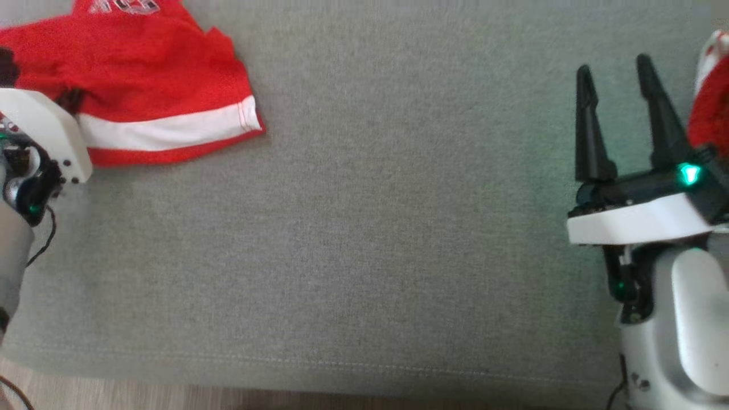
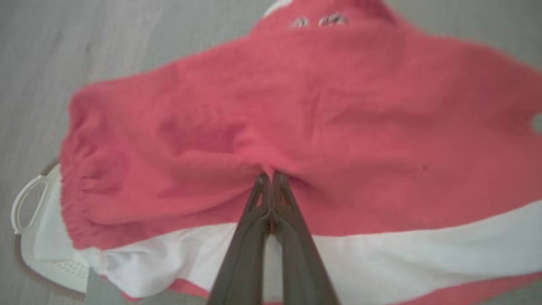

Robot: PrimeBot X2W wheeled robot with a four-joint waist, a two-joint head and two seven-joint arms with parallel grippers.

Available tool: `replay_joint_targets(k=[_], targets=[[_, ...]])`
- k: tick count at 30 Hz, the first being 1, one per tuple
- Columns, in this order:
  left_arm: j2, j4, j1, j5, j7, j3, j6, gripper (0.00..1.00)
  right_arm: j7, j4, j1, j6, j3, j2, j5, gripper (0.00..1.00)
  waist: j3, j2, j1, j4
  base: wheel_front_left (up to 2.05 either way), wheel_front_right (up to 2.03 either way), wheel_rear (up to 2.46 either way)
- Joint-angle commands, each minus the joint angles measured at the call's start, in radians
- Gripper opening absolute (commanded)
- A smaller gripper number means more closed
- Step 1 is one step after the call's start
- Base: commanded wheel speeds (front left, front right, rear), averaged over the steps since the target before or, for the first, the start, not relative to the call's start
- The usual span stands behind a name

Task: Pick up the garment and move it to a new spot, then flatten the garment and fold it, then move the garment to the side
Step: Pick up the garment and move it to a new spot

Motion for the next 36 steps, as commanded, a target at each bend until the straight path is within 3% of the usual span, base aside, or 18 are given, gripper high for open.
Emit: replay_joint_targets(k=[1, 8, 16, 30, 36], targets=[[0.048, -0.012, -0.032, -0.013, -0.044, 0.039, 0.001, 0.00, -0.015, -0.017, 0.018, -0.001, 0.031, -0.001, 0.013, 1.00, -0.053, -0.0001, -0.0001, -0.007, 0.00, 0.00, 0.00], [-0.001, -0.061, -0.038, -0.046, -0.214, 0.047, 0.001, 0.00, -0.065, 0.074, 0.055, -0.001, 0.060, -0.001, 0.063, 1.00, -0.182, -0.0001, -0.0001, -0.029, 0.00, 0.00, 0.00], [-0.074, -0.187, -0.011, -0.056, -0.273, 0.033, 0.018, 0.00, -0.109, 0.146, 0.088, -0.001, 0.085, -0.001, 0.113, 1.00, -0.291, -0.0001, -0.0001, -0.070, 0.00, 0.00, 0.00], [-0.226, -0.627, 0.069, -0.081, -0.198, -0.005, 0.195, 0.00, -0.157, 0.200, 0.086, -0.001, 0.092, -0.001, 0.165, 1.00, -0.364, -0.0001, -0.0001, -0.180, 0.00, 0.00, 0.00], [-0.245, -0.689, 0.132, -0.018, -0.197, -0.075, 0.262, 0.00, -0.173, 0.207, 0.079, -0.001, 0.104, -0.001, 0.179, 1.00, -0.337, -0.0001, -0.0001, -0.226, 0.00, 0.00, 0.00]])
